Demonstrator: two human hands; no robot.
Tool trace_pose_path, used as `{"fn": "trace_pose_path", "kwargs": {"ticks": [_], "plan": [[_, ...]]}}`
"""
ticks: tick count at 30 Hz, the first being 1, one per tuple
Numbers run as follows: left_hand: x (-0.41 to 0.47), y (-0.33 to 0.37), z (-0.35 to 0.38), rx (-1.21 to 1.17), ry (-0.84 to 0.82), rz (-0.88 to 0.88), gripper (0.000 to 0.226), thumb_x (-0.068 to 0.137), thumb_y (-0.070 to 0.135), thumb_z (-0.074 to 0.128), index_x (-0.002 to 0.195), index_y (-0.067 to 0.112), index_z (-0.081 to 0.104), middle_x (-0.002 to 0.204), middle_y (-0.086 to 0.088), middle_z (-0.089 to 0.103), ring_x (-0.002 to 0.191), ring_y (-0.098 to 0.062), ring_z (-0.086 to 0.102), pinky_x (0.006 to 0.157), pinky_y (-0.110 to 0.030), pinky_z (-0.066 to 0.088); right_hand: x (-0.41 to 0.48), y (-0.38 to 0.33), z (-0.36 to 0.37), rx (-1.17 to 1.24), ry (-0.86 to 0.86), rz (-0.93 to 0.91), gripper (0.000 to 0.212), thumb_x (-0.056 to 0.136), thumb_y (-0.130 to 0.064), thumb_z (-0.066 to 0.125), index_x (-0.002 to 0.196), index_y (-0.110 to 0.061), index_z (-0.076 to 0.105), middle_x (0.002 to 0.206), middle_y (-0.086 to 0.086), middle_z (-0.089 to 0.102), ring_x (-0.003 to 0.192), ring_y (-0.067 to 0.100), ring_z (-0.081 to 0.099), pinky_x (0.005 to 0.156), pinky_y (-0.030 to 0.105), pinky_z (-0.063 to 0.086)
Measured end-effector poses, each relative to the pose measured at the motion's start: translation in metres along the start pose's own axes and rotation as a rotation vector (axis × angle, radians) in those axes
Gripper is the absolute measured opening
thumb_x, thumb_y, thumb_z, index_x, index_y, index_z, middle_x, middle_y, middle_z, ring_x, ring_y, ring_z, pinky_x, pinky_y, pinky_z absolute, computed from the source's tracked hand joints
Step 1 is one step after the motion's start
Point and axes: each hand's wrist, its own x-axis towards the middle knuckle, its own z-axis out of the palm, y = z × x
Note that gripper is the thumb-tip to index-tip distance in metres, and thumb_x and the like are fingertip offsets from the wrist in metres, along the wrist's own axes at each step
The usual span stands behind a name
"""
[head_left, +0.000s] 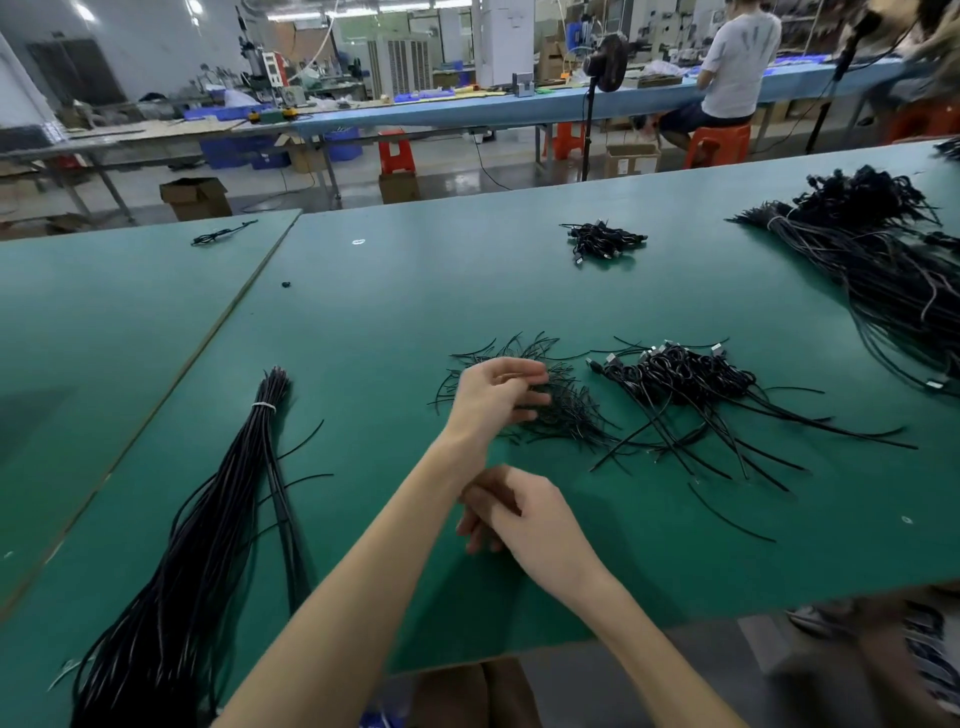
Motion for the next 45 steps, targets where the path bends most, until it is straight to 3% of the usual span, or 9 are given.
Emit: {"fn": "trace_pose_path", "kwargs": {"ticks": [4,11,14,18,22,29,34,39,45], "plan": [[-0.010,-0.022,-0.048,0.182,0.168,0.065,0.035,0.098,-0.010,0.046,0.094,0.013,0.072,0.098,-0.006,0.076,0.071,-0.012,0.073,0.063,-0.022,0.057,0.001,0.000,0.001,-0.011,0.019,-0.037,0.014,0.105,-0.012,0.055,0.097,-0.007,0.065,0.081,0.011,0.075,0.063,0.022,0.071,0.057,0.031,0.049],[-0.040,-0.050,-0.103,0.679,0.397,0.186,0.029,0.095,-0.005,0.052,0.100,0.016,0.071,0.101,0.003,0.071,0.092,-0.010,0.067,0.088,-0.025,0.052,0.000,0.001,0.000,-0.013,0.007,-0.040,0.016,0.106,-0.017,0.056,0.098,-0.009,0.068,0.083,0.009,0.076,0.067,0.023,0.072,0.060,0.030,0.052],[-0.048,-0.046,-0.129,0.973,0.553,0.227,0.019,0.097,0.004,0.057,0.111,0.010,0.069,0.112,-0.007,0.064,0.106,-0.023,0.059,0.092,-0.034,0.050,0.000,0.002,-0.001,-0.021,0.007,-0.036,0.016,0.106,-0.018,0.056,0.098,-0.010,0.068,0.083,0.008,0.076,0.067,0.023,0.073,0.060,0.029,0.053],[-0.053,-0.036,-0.165,1.312,0.656,0.007,0.024,0.096,0.009,0.057,0.117,-0.004,0.055,0.120,-0.025,0.053,0.109,-0.039,0.050,0.089,-0.044,0.046,0.000,0.003,-0.001,-0.031,0.002,-0.035,0.016,0.106,-0.019,0.056,0.098,-0.012,0.068,0.083,0.006,0.076,0.068,0.022,0.073,0.060,0.027,0.053],[-0.056,-0.040,-0.188,1.331,0.684,-0.167,0.028,0.100,0.013,0.054,0.120,-0.004,0.046,0.122,-0.025,0.049,0.109,-0.038,0.050,0.077,-0.041,0.043,0.000,0.004,-0.001,-0.033,0.001,-0.035,0.016,0.106,-0.020,0.056,0.098,-0.013,0.068,0.084,0.006,0.076,0.069,0.022,0.073,0.061,0.027,0.053],[-0.052,-0.046,-0.201,1.383,0.655,-0.212,0.028,0.102,0.019,0.059,0.117,-0.004,0.053,0.117,-0.022,0.059,0.110,-0.037,0.056,0.072,-0.041,0.042,-0.001,0.004,-0.001,-0.046,0.001,-0.033,0.014,0.105,-0.017,0.057,0.098,-0.012,0.068,0.083,0.005,0.076,0.067,0.021,0.072,0.060,0.026,0.052],[-0.050,-0.042,-0.205,1.366,0.654,-0.233,0.013,0.097,0.011,0.055,0.089,0.000,0.054,0.090,-0.017,0.062,0.081,-0.034,0.053,0.066,-0.040,0.041,-0.002,0.004,-0.001,-0.050,0.002,-0.031,0.014,0.105,-0.015,0.057,0.098,-0.012,0.068,0.083,0.005,0.076,0.067,0.020,0.072,0.060,0.026,0.052],[-0.054,-0.046,-0.208,1.292,0.687,-0.169,0.033,0.097,0.016,0.054,0.067,0.006,0.045,0.063,-0.008,0.049,0.055,-0.026,0.044,0.055,-0.034,0.034,-0.002,0.004,-0.001,-0.053,0.006,-0.032,0.013,0.105,-0.013,0.056,0.099,-0.011,0.068,0.083,0.005,0.076,0.067,0.020,0.072,0.060,0.026,0.053],[-0.064,-0.048,-0.198,1.228,0.611,-0.127,0.026,0.091,0.037,0.055,0.074,0.020,0.063,0.068,0.003,0.061,0.077,-0.026,0.058,0.078,-0.040,0.040,-0.003,0.004,-0.001,-0.061,0.006,-0.030,0.013,0.105,-0.013,0.057,0.098,-0.011,0.068,0.083,0.005,0.076,0.067,0.020,0.073,0.060,0.027,0.053]]}}
